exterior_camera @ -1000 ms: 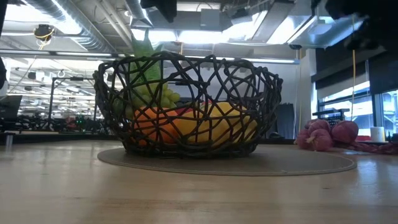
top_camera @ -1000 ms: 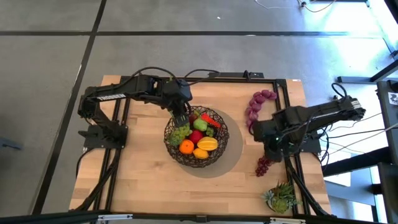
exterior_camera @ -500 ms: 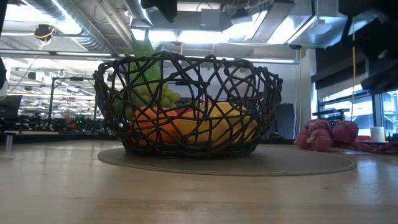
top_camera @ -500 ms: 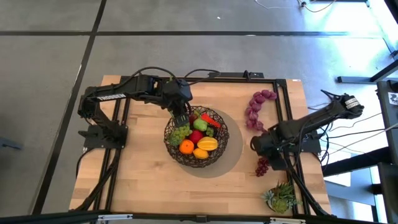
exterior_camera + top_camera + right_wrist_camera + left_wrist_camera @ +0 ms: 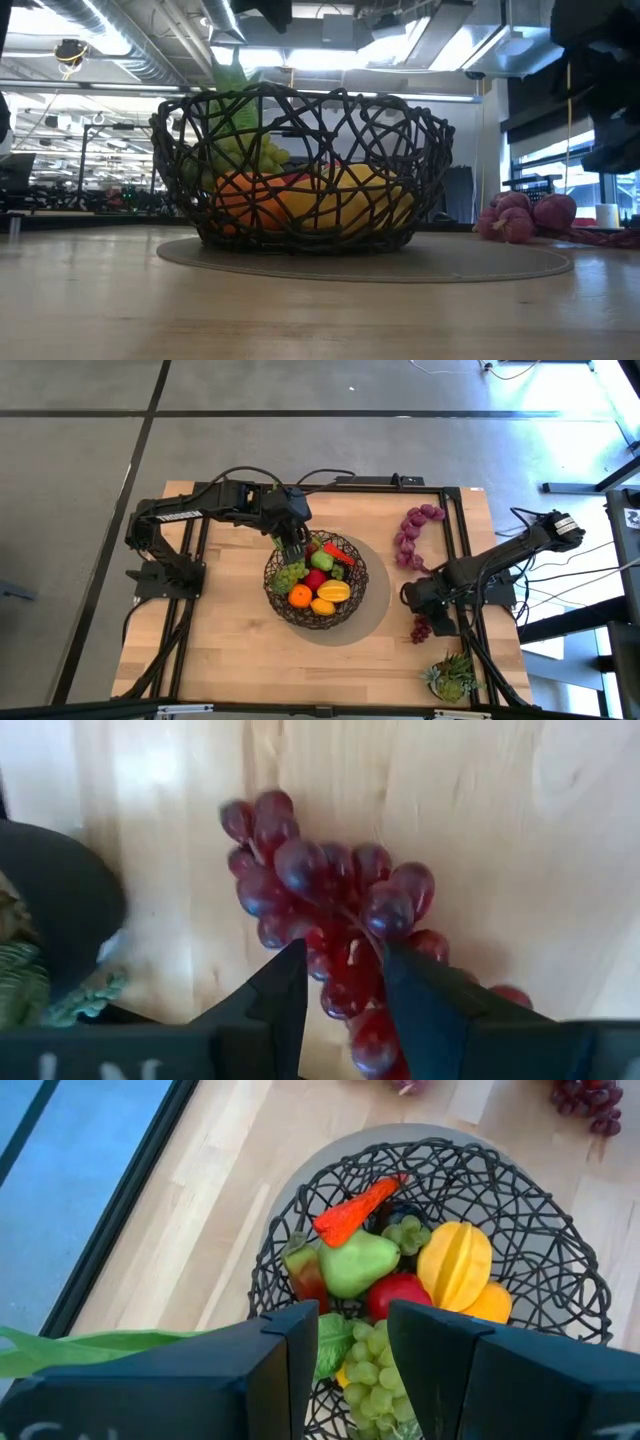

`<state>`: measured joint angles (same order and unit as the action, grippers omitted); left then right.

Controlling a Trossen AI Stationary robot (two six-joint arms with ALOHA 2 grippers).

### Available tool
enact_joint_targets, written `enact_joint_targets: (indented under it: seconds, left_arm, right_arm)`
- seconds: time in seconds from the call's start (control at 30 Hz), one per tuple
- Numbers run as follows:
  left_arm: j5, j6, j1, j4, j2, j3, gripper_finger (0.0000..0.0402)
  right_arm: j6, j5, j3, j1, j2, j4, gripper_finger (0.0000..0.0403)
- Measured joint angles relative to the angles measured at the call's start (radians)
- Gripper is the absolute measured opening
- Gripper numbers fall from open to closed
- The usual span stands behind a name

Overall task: Build produce basket
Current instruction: Put the dark red grapes into the wire basket

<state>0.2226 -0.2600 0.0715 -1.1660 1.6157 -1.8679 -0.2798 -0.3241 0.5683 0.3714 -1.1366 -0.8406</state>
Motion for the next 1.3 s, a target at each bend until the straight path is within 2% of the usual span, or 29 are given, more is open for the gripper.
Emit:
enact_joint_targets:
  seconds: [0.5, 0.83, 0.97, 1.17, 1.3]
  left_arm:
    - [0.000, 0.000, 0.000, 0.000, 0.000, 0.000, 0.0112]
    - [0.000, 0.000, 0.000, 0.000, 0.001, 0.000, 0.0112]
    - [0.000, 0.000, 0.000, 0.000, 0.001, 0.000, 0.0112]
    - [0.000, 0.000, 0.000, 0.000, 0.001, 0.000, 0.0112]
    - [0.000, 0.000, 0.000, 0.000, 0.001, 0.000, 0.0112]
  right_arm:
    - [-0.057, 0.034, -0.050, -0.001, -0.004, 0.014, 0.0136]
    - [-0.105, 0.071, -0.048, -0.001, -0.143, 0.051, 0.0134]
    - [-0.116, 0.080, -0.038, -0.001, -0.183, 0.061, 0.0106]
    - [-0.167, 0.093, -0.006, -0.001, -0.191, 0.079, 0.0013]
    - [-0.218, 0.111, 0.029, 0.000, -0.191, 0.075, 0.0010]
